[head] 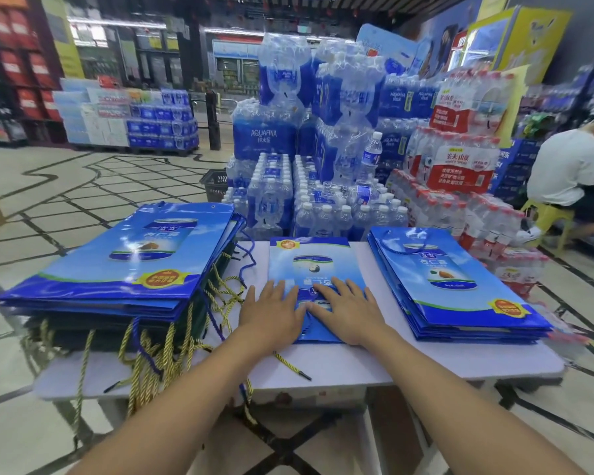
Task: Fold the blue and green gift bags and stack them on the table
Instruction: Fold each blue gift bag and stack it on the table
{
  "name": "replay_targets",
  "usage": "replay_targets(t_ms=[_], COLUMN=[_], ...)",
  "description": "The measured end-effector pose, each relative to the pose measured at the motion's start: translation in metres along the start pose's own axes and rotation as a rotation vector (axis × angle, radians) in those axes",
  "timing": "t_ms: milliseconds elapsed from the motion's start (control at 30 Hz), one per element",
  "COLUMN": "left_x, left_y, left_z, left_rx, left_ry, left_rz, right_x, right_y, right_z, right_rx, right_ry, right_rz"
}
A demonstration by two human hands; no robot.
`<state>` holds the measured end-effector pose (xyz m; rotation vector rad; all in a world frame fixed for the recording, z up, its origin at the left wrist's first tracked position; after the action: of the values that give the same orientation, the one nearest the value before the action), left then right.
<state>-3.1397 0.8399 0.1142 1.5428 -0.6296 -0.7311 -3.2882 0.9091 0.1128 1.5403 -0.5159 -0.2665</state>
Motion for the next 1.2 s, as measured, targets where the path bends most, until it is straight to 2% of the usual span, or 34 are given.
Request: replay_targets(t_ms=[133,233,333,400,500,633,767,900,1033,1200], left_x=[0.000,0.001,0.002,0.002,0.005,0.003,-0.011,-0.039,-0.085,-0.153], left_y=[-0.008,-0.005,-0.002,0.000,0.002,0.020,0.048,0.085,0.111,0.109], left_z=[-0.009,-0.013,-0.015,-0.016,-0.017,-0.017,-0.013,-0.006,0.010,0.035], left_rx=[-0.008,-0.032,-0.059,-0.084,-0.130,-0.258,-0.427,-0.536,-0.522,-0.456], left_ry=[0.065,0.121,0.145,0.147,0.145,0.173,0.100,-0.031,-0.124,-0.235], left_rz=[-0.015,-0.028,-0.017,-0.037,-0.130,-0.413,-0.709,-0.805,-0.808,-0.875], right_x=[-0.002,-0.013,-0.021,-0.024,-0.031,-0.035,-0.047,-0.083,-0.136,-0.201], right_y=[0.007,0.024,0.030,0.032,0.043,0.082,0.127,0.165,0.192,0.201], right_z=[-0.005,-0.018,-0.032,-0.032,-0.025,-0.021,-0.015,-0.020,-0.028,-0.030], right_rx=[-0.081,-0.209,-0.189,-0.149,-0.129,-0.203,-0.271,-0.331,-0.381,-0.312], right_ry=[-0.048,-0.253,-0.375,-0.387,-0.392,-0.327,-0.266,-0.249,-0.295,-0.337], right_rz=[0.034,0.048,0.044,0.140,0.411,0.585,0.650,0.772,0.853,0.669])
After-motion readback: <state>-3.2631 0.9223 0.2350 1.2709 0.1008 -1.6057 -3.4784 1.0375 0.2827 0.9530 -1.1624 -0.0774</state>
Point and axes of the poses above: each hand's wrist, its own z-axis towards the middle knuckle, its own y-axis out of the back of the hand, x = y × z, the point moved 6 cm from there along z, towards the middle knuckle, and after that the axes turned 9 degrees about -y, right-handed, at the moved point
